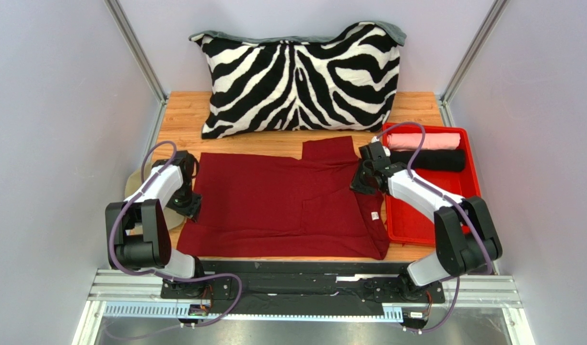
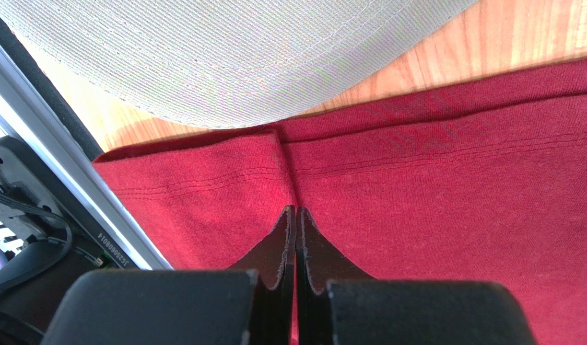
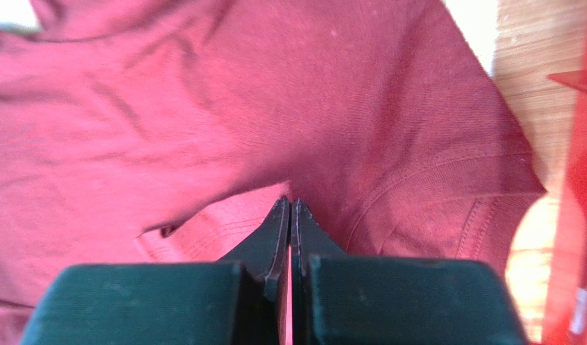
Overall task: Roll the t-shirts
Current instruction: Fold the T-shirt at the center of the board.
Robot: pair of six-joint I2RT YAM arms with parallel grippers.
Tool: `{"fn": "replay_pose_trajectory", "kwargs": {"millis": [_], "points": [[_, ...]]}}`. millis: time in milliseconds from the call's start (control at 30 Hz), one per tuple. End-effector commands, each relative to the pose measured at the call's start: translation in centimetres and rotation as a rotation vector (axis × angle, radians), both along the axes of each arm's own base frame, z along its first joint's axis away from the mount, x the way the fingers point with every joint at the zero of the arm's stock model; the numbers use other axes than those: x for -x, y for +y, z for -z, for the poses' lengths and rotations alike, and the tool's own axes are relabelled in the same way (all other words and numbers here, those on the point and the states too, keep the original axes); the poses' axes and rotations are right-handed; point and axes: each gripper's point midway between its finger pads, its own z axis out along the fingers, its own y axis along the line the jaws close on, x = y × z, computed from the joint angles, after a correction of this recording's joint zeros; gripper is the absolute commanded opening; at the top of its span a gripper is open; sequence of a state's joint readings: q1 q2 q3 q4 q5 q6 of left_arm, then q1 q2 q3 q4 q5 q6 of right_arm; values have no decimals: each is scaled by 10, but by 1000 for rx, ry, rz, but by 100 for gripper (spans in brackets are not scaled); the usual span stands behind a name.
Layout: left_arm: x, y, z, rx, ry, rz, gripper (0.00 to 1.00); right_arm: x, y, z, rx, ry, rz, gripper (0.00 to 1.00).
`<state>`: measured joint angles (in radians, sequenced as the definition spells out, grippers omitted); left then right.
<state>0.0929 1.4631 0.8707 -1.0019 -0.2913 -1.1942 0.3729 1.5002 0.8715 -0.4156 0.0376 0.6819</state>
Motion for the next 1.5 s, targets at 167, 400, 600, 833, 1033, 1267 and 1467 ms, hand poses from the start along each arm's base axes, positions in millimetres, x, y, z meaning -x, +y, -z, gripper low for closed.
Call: {"fn": "replay_pose_trajectory", "kwargs": {"millis": [167, 400, 600, 833, 1033, 1267, 1467], "points": [[-9, 5, -11, -25, -36, 25, 0, -3, -10, -35, 28, -114, 25, 0], [-20, 4, -21, -39, -57, 41, 0, -1, -17, -45, 44, -141, 42, 0], [-21, 6, -24, -50, -59, 50, 0, 0, -20, -48, 48, -152, 53, 0], [-12, 7, -12, -58, -5, 21, 12, 1, -15, -37, 27, -129, 44, 0], [-4, 6, 9, -53, 59, -2, 34, 0, -13, -34, 22, -125, 35, 0], [-3, 5, 23, -44, 103, -5, 36, -1, -9, -33, 13, -124, 16, 0], [2, 6, 26, -51, 118, -6, 7, -1, -8, -33, 9, -126, 15, 0]]}}
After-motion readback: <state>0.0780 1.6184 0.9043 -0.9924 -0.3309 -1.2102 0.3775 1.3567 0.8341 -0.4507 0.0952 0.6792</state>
